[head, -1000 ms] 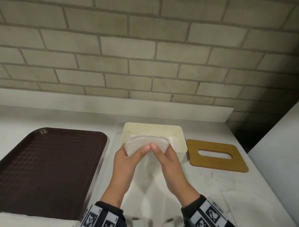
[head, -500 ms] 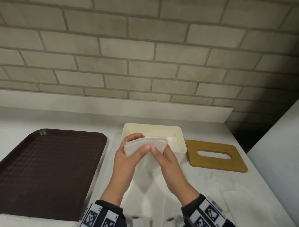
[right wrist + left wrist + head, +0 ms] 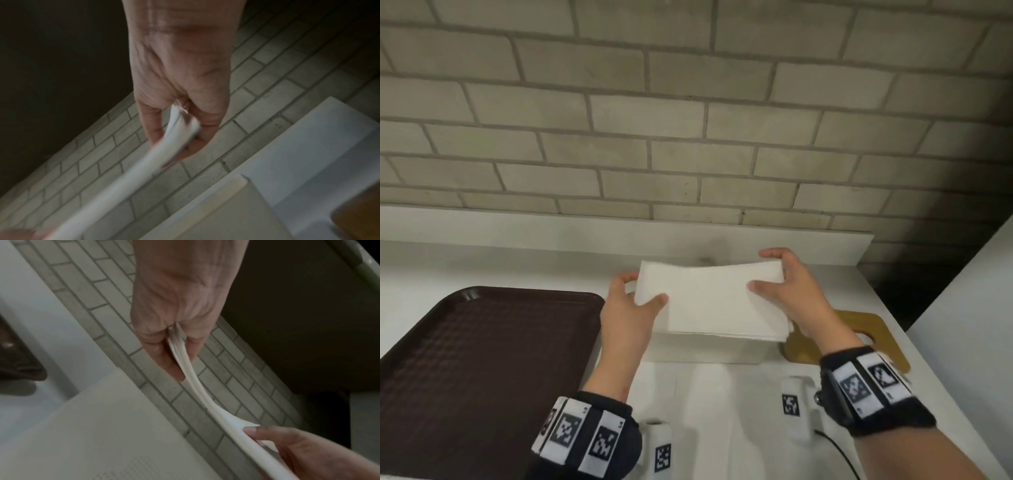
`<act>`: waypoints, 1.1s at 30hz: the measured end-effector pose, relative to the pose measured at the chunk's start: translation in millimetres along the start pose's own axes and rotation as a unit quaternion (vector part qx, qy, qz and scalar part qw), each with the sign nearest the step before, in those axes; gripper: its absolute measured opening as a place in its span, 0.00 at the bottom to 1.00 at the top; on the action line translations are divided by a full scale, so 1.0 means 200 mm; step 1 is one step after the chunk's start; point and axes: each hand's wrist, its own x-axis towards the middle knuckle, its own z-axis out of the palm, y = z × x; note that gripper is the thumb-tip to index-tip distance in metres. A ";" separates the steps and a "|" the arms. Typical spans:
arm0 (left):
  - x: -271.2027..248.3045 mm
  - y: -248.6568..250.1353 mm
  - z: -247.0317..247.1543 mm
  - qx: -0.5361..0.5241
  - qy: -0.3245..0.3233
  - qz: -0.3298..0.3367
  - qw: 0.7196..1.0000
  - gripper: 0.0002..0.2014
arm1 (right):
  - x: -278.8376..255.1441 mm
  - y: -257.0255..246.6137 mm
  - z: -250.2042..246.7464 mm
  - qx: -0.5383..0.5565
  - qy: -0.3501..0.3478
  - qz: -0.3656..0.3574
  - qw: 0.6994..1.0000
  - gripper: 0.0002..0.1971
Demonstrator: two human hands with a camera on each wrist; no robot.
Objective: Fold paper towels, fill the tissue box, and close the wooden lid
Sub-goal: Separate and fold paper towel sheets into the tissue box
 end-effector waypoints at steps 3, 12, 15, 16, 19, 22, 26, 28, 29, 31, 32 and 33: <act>0.06 -0.01 0.06 0.136 -0.036 0.020 0.990 0.20 | 0.12 0.02 0.07 -0.054 -0.003 -0.004 0.999 0.23; 0.17 -0.09 0.17 0.415 -0.120 0.059 0.900 0.31 | 0.21 0.20 0.28 -0.277 -0.081 0.012 0.957 0.32; 0.17 -0.09 0.20 0.498 -0.128 0.084 0.854 0.33 | 0.21 0.19 0.30 -0.370 -0.119 0.009 0.921 0.42; 0.17 -0.08 0.21 0.526 -0.122 0.102 0.835 0.34 | 0.20 0.18 0.30 -0.420 -0.117 -0.010 0.900 0.41; 0.21 -0.06 0.26 0.595 -0.119 0.202 0.769 0.30 | 0.21 0.13 0.30 -0.521 -0.058 -0.122 0.843 0.30; 0.27 -0.10 0.33 0.571 -0.226 0.185 0.767 0.21 | 0.21 0.10 0.37 -0.438 -0.149 -0.107 0.880 0.16; 0.31 -0.12 0.35 0.583 -0.292 0.089 0.753 0.17 | 0.22 0.17 0.44 -0.421 -0.245 -0.042 0.872 0.12; 0.33 -0.14 0.34 0.586 -0.288 0.076 0.754 0.19 | 0.25 0.20 0.42 -0.446 -0.257 -0.023 0.857 0.21; 0.34 -0.14 0.33 0.596 -0.284 0.072 0.748 0.20 | 0.26 0.20 0.40 -0.463 -0.265 -0.009 0.846 0.26; 0.35 -0.14 0.32 0.622 -0.279 0.058 0.730 0.20 | 0.28 0.20 0.37 -0.499 -0.276 0.012 0.821 0.32; 0.34 -0.14 0.32 0.626 -0.276 0.053 0.728 0.20 | 0.28 0.19 0.36 -0.511 -0.283 0.020 0.811 0.32; 0.34 -0.13 0.31 0.625 -0.273 0.050 0.729 0.19 | 0.28 0.18 0.35 -0.515 -0.287 0.025 0.807 0.32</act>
